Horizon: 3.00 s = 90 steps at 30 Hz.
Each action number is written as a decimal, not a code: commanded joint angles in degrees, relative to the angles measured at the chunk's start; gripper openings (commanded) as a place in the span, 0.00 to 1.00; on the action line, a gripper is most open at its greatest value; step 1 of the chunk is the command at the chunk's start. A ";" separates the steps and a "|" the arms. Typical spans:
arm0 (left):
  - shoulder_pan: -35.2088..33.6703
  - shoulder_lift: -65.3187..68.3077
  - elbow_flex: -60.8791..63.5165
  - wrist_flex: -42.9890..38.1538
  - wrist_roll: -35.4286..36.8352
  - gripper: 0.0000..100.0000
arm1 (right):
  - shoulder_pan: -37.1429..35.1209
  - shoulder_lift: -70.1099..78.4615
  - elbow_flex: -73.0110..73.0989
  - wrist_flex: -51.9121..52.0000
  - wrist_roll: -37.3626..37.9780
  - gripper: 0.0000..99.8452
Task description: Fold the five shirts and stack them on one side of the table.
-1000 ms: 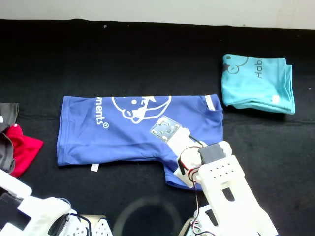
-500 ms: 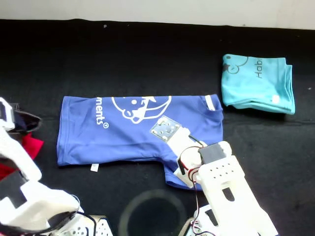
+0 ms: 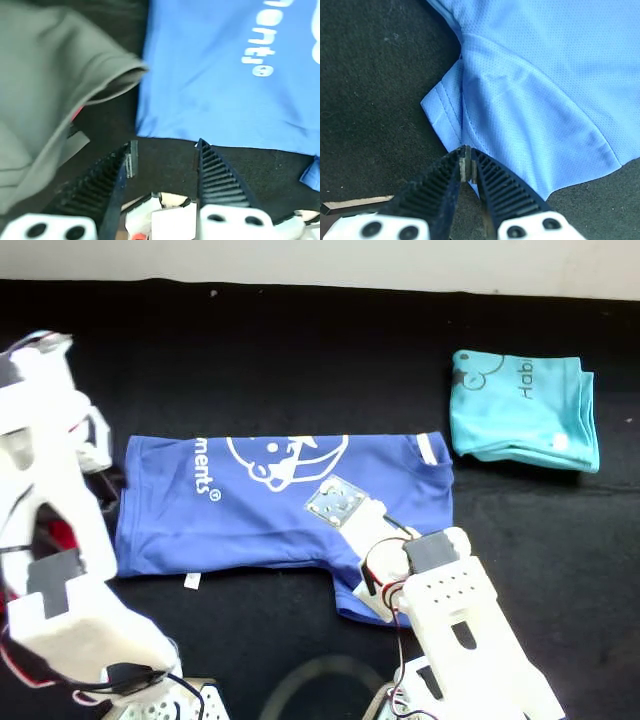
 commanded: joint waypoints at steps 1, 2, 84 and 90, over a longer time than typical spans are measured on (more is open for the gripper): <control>6.11 -0.22 -2.07 0.00 0.70 0.19 | -0.31 -1.27 -0.13 -0.40 0.79 0.01; 6.99 -0.13 -1.98 -0.09 0.70 0.19 | -0.31 -1.27 -0.13 -0.31 0.79 0.01; 30.64 13.93 -22.20 -13.27 17.49 0.19 | 19.91 -1.19 -0.84 2.51 -5.98 0.01; 23.34 13.32 -23.08 -13.54 17.49 0.19 | 19.38 -1.10 -1.54 0.57 -5.98 0.01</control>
